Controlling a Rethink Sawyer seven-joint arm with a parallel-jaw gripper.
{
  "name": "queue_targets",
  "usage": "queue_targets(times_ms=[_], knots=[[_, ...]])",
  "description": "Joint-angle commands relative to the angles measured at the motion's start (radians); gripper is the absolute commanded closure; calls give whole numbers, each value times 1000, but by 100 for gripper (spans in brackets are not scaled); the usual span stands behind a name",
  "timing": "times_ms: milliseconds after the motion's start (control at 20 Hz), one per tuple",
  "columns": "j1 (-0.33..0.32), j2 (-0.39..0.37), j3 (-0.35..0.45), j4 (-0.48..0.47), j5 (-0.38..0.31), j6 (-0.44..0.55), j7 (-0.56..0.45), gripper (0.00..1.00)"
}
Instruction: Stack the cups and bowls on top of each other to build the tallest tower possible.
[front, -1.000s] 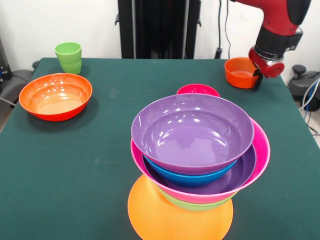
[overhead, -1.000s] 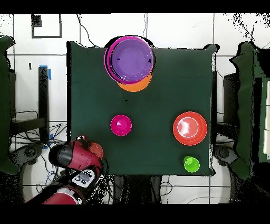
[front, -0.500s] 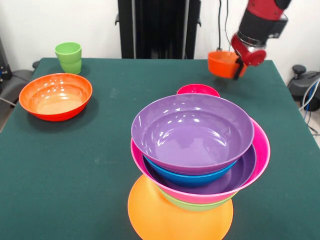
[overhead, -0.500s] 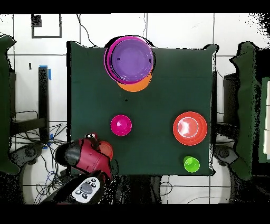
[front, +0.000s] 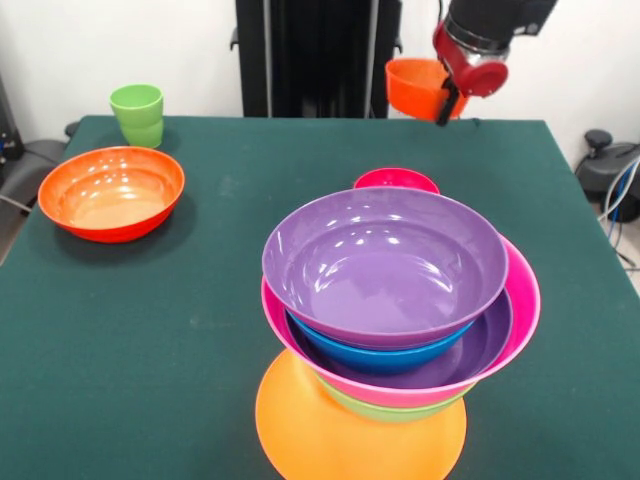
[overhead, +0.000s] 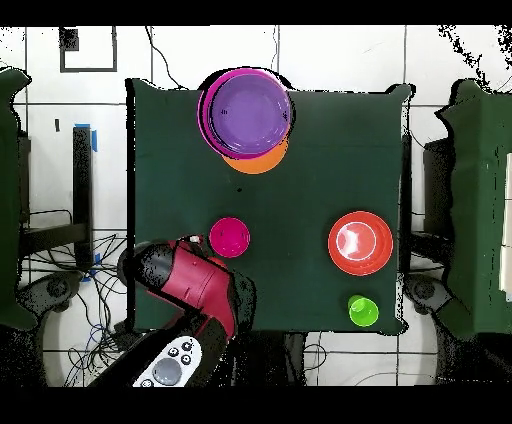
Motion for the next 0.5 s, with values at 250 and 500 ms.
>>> queue_targets(times_ms=[250, 500], knots=[[-108, 17, -75, -406, -150, 364, 72, 100], [-175, 45, -70, -563, -179, 501, 74, 100]])
